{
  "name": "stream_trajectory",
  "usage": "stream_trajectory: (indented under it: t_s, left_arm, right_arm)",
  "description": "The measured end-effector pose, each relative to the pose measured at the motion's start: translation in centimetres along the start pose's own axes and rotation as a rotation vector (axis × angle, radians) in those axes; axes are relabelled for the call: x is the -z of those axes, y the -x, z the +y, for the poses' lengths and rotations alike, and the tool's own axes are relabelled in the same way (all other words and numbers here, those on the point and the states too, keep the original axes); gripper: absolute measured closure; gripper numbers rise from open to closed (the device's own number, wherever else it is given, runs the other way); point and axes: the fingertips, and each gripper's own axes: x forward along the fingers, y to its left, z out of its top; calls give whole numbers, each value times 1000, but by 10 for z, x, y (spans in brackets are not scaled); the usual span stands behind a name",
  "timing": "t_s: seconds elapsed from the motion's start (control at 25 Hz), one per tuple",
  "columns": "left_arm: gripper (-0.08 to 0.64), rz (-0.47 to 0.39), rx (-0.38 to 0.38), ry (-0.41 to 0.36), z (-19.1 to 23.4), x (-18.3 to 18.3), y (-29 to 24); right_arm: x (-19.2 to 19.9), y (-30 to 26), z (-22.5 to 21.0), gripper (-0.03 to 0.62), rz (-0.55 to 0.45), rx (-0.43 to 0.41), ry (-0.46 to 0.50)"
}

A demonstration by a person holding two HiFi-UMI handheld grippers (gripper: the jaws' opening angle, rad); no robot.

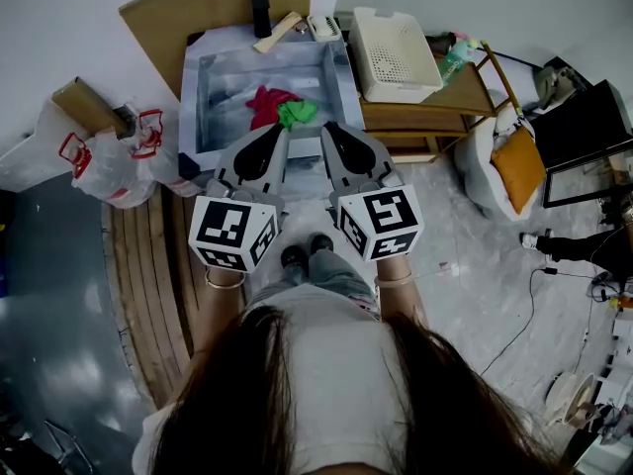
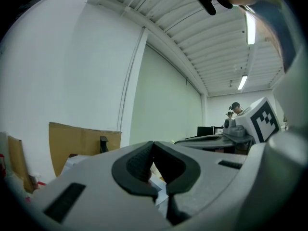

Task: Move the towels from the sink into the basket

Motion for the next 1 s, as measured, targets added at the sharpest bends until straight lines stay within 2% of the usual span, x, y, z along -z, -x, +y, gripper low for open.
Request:
stream_trajectory:
  t_s: [0.48, 1.0]
  left_arm:
    - [555, 30, -18, 25, 26, 16, -36]
    - [555, 79, -73, 46, 71, 35, -94]
  right_arm:
    - [19, -45, -20, 565, 47, -32, -16]
    - [59, -117, -54, 563, 195, -125, 3]
